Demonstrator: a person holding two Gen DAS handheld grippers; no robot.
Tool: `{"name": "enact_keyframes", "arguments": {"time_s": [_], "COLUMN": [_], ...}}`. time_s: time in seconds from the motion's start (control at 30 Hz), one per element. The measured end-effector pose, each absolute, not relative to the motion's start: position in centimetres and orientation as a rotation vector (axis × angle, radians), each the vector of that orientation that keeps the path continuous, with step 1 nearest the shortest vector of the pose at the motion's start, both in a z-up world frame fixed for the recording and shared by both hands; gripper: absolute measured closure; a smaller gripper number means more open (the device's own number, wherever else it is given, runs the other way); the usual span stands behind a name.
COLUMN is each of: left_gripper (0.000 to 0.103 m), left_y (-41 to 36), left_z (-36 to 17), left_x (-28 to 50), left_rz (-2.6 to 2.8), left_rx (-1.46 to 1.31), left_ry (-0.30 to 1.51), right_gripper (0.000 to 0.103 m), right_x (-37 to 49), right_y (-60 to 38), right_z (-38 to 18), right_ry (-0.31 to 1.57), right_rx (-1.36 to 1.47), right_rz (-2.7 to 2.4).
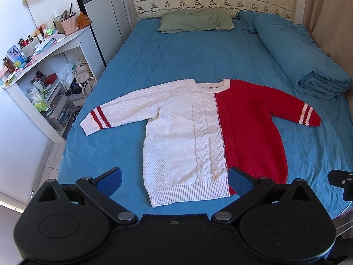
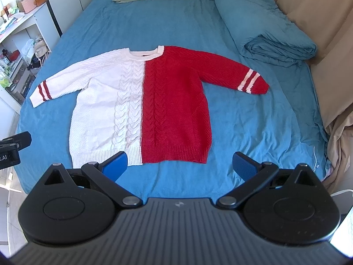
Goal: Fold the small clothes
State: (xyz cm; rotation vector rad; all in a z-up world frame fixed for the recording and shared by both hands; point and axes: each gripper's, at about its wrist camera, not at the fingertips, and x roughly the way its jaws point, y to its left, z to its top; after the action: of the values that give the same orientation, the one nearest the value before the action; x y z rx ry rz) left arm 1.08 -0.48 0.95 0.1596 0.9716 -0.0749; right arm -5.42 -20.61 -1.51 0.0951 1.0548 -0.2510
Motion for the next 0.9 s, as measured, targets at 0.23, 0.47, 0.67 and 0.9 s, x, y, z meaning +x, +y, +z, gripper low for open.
{"name": "enact_keyframes", "arguments": {"time_s": [0.23, 0.47, 0.67, 0.9], "left_gripper": [0.0, 0.0, 0.0, 0.0], "left_y": [-0.48, -0.6, -0.72, -0.91], "left_z": [0.89, 1.0, 1.13, 1.35], "left_x": [0.79, 0.76, 0.84, 0.84], "left_rz": [-0.074, -0.073, -0.071, -0.067], "left_rx": [0.164, 0.163, 0.162, 0.159], "left_ry": [0.964, 0.96, 0.959, 0.951], "right_gripper": [0.0, 0.0, 0.0, 0.0], "right_x": [-5.32, -5.26, -5.29, -5.23], "right_y": [-20.66, -20.67, -20.69, -20.89], "right_z": [-1.43, -1.28, -1.31, -0.87], "right_ry": [1.052, 1.046, 1.046, 1.038], "right_rx": [0.098, 0.096, 0.099, 0.1], "right_rz": [-0.251, -0.255, -0.255, -0.251]}}
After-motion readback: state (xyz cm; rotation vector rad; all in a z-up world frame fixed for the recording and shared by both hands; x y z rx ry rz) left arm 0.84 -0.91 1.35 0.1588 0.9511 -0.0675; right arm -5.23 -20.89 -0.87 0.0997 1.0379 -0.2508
